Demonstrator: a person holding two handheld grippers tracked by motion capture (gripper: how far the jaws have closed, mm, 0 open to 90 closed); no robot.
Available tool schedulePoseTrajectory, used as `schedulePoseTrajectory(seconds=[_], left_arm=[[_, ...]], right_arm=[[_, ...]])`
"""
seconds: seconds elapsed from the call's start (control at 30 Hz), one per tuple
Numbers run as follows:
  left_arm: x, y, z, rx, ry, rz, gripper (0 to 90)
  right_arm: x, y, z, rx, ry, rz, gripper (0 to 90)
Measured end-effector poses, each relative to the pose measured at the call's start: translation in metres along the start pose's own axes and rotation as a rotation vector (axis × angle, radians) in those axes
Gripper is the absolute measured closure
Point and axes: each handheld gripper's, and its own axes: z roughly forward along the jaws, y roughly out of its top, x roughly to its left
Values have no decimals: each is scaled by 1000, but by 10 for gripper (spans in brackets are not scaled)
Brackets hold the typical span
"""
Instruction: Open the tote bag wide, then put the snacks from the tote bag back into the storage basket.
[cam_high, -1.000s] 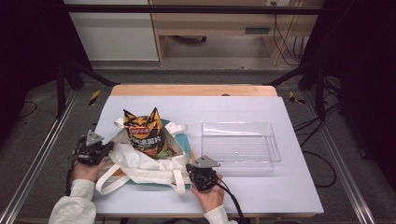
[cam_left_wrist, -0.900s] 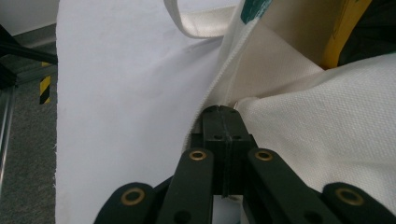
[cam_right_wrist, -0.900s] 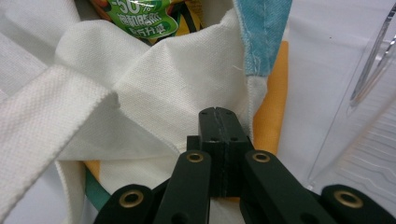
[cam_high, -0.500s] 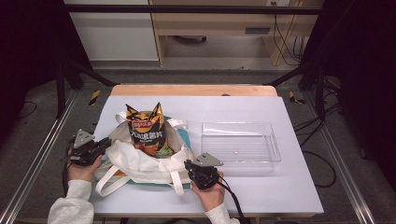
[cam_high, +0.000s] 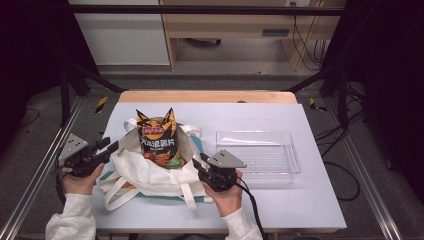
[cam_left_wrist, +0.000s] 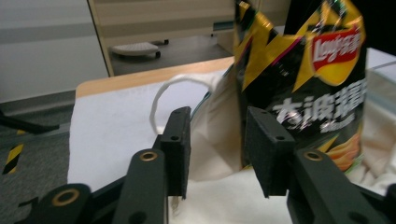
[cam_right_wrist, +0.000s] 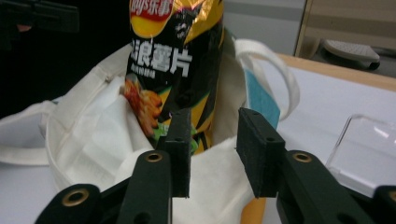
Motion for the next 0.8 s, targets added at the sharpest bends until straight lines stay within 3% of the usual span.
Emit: schedulePoseTrajectory(seconds=[0.23,0.27,0.57,0.8], left_arm=[[-12,13,-3,-32,-16,5,480],[-14,16,-2,-36,-17,5,465],[-15,26,4,-41,-13,-5,384],[-16,37,8,-57,-9,-8,358]], right_arm=[[-5,21,0,-48,-5,0,523],[-6,27,1,-56,-9,4,463],[-10,48,12,-73,-25,5,351],[-10,58,21,-69,-24,1,326]])
